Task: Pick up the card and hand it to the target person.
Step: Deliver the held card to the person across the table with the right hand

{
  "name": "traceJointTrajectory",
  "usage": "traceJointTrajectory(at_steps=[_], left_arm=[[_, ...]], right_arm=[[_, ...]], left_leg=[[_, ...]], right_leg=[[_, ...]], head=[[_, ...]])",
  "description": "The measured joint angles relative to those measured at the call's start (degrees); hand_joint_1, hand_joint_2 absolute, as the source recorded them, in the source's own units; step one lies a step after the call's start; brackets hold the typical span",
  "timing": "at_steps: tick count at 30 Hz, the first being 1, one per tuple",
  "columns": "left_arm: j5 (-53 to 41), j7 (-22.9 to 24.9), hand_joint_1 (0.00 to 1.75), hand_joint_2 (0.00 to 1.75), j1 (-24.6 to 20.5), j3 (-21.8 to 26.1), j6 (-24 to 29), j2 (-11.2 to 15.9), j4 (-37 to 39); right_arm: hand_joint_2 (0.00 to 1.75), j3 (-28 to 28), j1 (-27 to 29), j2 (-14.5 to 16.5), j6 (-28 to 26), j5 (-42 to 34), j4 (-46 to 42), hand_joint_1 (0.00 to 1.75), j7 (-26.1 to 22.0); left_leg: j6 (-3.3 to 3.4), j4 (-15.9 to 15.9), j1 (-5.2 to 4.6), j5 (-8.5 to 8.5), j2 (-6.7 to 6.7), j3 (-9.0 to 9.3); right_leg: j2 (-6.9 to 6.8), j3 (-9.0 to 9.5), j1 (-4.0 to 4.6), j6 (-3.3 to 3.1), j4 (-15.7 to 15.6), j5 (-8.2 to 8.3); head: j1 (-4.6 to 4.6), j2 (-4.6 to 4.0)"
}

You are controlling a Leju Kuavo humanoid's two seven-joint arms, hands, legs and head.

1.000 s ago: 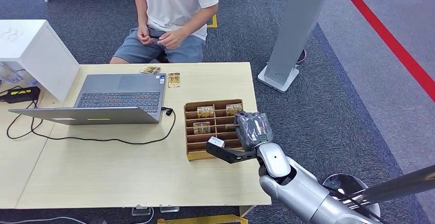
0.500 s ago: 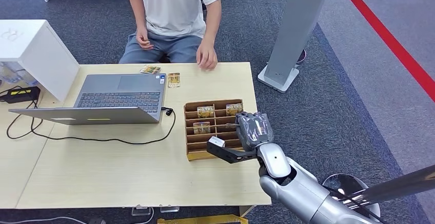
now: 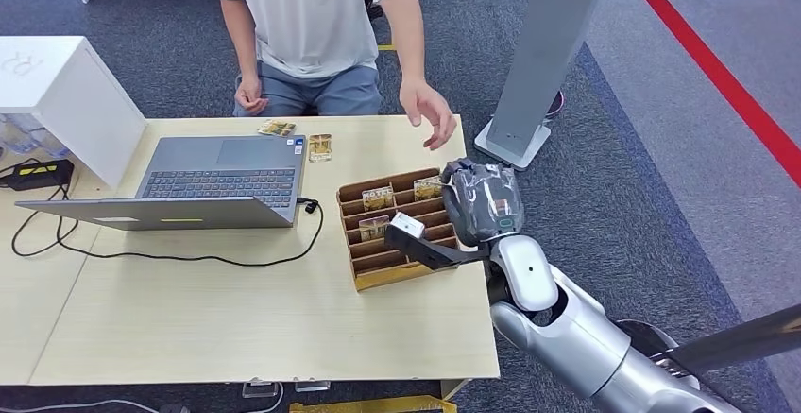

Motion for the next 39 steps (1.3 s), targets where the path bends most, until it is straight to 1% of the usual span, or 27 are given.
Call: traceJointTrajectory(at_steps=[4, 7, 11, 15, 17, 19, 20, 21, 24, 26, 28, 30, 32, 34, 36, 39], left_arm=[[0.00, 0.00, 0.00, 0.00, 0.05, 0.25, -0.02, 0.00, 0.00], [-0.16, 0.02, 0.00, 0.00, 0.04, 0.26, -0.20, 0.00, 0.00], [-0.46, 0.93, 0.00, 0.00, -0.10, 0.26, -1.64, 0.00, 0.00], [-0.27, 3.71, 0.00, 0.00, -0.32, 0.26, -5.30, -0.04, 0.00], [-0.11, 4.35, 0.00, 0.00, -0.42, 0.26, -6.86, -0.11, 0.00], [0.00, 4.51, 0.00, 0.00, -0.49, 0.26, -7.92, -0.21, 0.00], [0.03, 4.51, 0.00, 0.00, -0.52, 0.26, -8.28, -0.26, 0.00], [0.02, 4.51, 0.00, 0.00, -0.53, 0.26, -8.50, -0.30, 0.00], [0.28, 4.45, 0.00, 0.00, -0.51, 0.26, -8.57, -0.39, 0.00], [0.76, 4.28, 0.00, 0.00, -0.48, 0.27, -8.40, -0.42, 0.00], [1.25, 4.02, 0.00, 0.00, -0.42, 0.30, -8.04, -0.42, 0.00], [1.71, 3.84, 0.00, 0.00, -0.30, 0.33, -7.49, -0.41, 0.00], [2.14, 3.80, 0.00, 0.00, -0.20, 0.46, -7.03, -0.40, 0.00], [2.50, 3.79, 0.00, 0.00, -0.14, 0.76, -6.61, -0.39, 0.00], [2.87, 3.78, 0.00, 0.00, -0.07, 1.15, -6.24, -0.39, 0.00], [3.31, 3.73, 0.00, 0.00, 0.09, 1.59, -5.69, -0.37, 0.00]], right_arm=[[1.75, -0.83, -0.21, -0.26, -1.10, -0.05, -4.09, 1.71, -1.33], [1.75, -0.94, -0.31, -0.04, -2.09, -0.11, -5.38, 1.71, -2.79], [1.75, -0.44, -0.72, 1.25, -4.40, 0.22, -4.95, 1.71, -4.79], [1.75, 0.36, -1.47, 3.02, -8.18, 1.18, -2.42, 1.71, -6.53], [1.75, 0.63, -1.94, 3.95, -10.06, 1.49, -0.55, 1.13, -7.36], [1.75, 0.89, -2.47, 4.84, -11.54, 1.60, 1.50, 0.29, -8.10], [1.75, 1.04, -2.71, 5.26, -12.13, 1.47, 2.55, 0.13, -8.52], [1.75, 1.17, -2.91, 5.68, -12.64, 1.22, 3.58, 0.01, -8.95], [1.75, 1.44, -3.17, 6.86, -14.04, -2.06, 6.44, 0.00, -11.22], [1.75, 1.46, -3.10, 7.57, -14.91, -8.91, 8.00, 0.00, -15.00], [1.75, 1.37, -2.86, 8.32, -15.17, -21.31, 9.36, 0.00, -21.20], [1.75, 1.17, -2.34, 8.92, -14.13, -35.06, 10.42, 0.00, -27.24], [1.75, 0.87, -1.58, 9.29, -11.97, -46.19, 11.19, 0.00, -31.25], [1.75, 0.45, -0.72, 9.52, -9.74, -55.16, 11.70, 0.00, -33.80], [1.75, 0.04, 0.36, 9.55, -8.25, -62.18, 11.84, 0.00, -35.29], [1.75, -0.41, 3.17, 9.11, -7.90, -68.60, 10.73, 0.00, -35.74]], left_leg=[[0.00, 0.00, 0.00, 0.00, 0.00, -0.01], [0.00, -0.01, 0.00, 0.00, -0.01, -0.03], [0.00, -0.01, 0.00, 0.00, -0.01, -0.03], [0.00, -0.01, 0.00, 0.00, -0.01, -0.05], [0.00, -0.01, 0.00, 0.00, -0.01, -0.06], [0.00, -0.01, 0.00, 0.00, -0.01, -0.07], [0.00, -0.01, 0.00, 0.00, -0.01, -0.07], [0.00, -0.01, 0.00, 0.00, -0.01, -0.07], [0.00, -0.01, 0.00, 0.00, -0.01, -0.08], [0.00, -0.01, 0.00, 0.00, -0.01, -0.09], [0.00, -0.01, 0.00, 0.00, -0.01, -0.08], [0.00, -0.01, 0.00, 0.00, -0.01, -0.08], [0.00, -0.01, 0.00, 0.00, -0.01, -0.09], [0.00, -0.01, 0.00, 0.00, -0.01, -0.09], [0.00, -0.01, 0.00, 0.00, -0.01, -0.08], [0.00, 0.00, 0.00, 0.00, 0.00, -0.09]], right_leg=[[0.00, 0.00, 0.00, 0.00, 0.00, 0.00], [-0.01, 0.01, 0.00, 0.00, 0.00, 0.00], [-0.01, 0.01, 0.00, 0.00, 0.00, 0.00], [-0.02, 0.00, 0.00, 0.00, 0.00, 0.00], [-0.02, 0.00, 0.00, 0.00, 0.00, 0.00], [-0.02, 0.00, 0.00, 0.00, 0.00, 0.00], [-0.02, -0.01, 0.00, 0.00, 0.00, 0.00], [-0.02, -0.01, 0.00, 0.00, 0.00, 0.00], [-0.02, -0.02, 0.00, 0.00, 0.00, 0.00], [-0.02, -0.03, 0.00, 0.00, 0.00, 0.00], [-0.02, -0.04, 0.00, 0.00, 0.00, -0.01], [-0.02, -0.05, 0.00, 0.00, 0.00, -0.01], [-0.02, -0.05, 0.00, 0.00, 0.00, -0.01], [-0.02, -0.06, 0.00, 0.00, 0.00, -0.01], [-0.02, -0.06, 0.00, 0.00, 0.00, -0.01], [-0.01, -0.08, 0.00, 0.00, 0.00, -0.01]], head=[[-0.05, 0.00], [-0.03, 0.00], [-0.05, 0.00], [-0.04, 0.00], [-0.03, 0.00], [0.01, 0.00], [0.02, 0.00], [0.02, 0.00], [0.01, 0.00], [-0.01, 0.00], [-0.03, 0.00], [-0.04, 0.00], [-0.04, 0.00], [-0.03, 0.00], [-0.01, 0.00], [0.01, 0.00]])
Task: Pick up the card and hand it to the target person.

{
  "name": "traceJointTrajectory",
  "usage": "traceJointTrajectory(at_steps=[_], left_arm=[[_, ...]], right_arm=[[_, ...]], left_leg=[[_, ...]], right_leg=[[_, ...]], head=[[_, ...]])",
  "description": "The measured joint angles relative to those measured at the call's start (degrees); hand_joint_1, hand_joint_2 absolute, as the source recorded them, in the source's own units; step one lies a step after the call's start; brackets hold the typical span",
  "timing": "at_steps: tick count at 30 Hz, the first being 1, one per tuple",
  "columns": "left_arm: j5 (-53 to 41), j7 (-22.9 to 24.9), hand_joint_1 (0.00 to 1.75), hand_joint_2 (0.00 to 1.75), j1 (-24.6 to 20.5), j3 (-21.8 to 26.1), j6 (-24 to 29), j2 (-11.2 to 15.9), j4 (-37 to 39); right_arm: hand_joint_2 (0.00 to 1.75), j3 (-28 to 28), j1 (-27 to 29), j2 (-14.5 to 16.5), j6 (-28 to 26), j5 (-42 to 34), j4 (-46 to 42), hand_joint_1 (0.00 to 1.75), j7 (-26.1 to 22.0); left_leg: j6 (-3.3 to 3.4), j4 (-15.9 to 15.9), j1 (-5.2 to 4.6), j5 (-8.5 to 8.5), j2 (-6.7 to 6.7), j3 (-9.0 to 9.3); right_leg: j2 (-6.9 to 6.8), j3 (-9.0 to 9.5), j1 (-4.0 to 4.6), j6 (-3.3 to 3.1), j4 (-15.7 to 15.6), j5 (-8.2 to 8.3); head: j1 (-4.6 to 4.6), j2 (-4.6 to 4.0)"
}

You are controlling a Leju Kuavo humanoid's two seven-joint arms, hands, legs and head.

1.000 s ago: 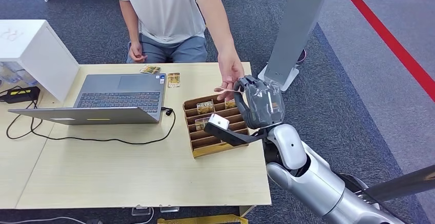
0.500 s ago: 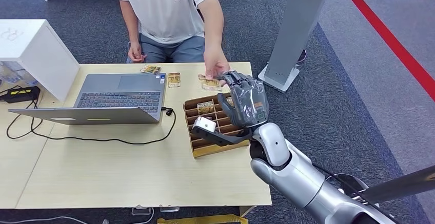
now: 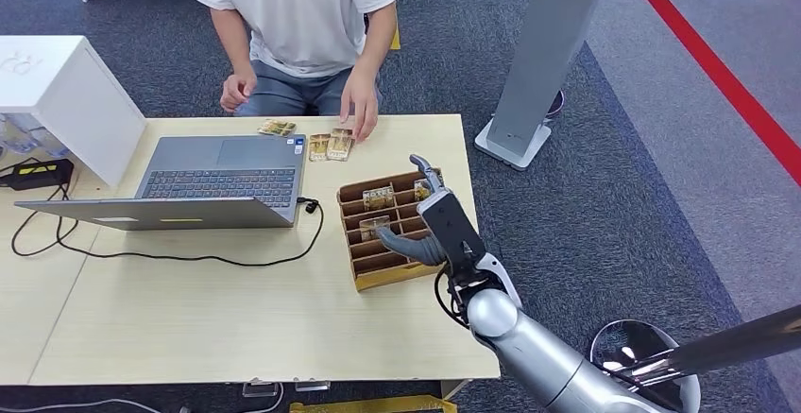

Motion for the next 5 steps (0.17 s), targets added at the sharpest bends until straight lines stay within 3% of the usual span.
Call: traceJointTrajectory(at_steps=[5], left_arm=[[0.22, -0.11, 0.00, 0.00, 0.09, 0.43, 0.38, 0.00, 0.00]], right_arm=[[1.75, -1.08, 3.02, -1.14, -0.58, -1.72, -2.39, 0.00, 0.82]], left_leg=[[0.00, 0.00, 0.00, 0.00, 0.00, 0.01]], right_leg=[[0.01, -0.01, 0.00, 0.00, 0.00, 0.00]], head=[[-0.03, 0.00]])
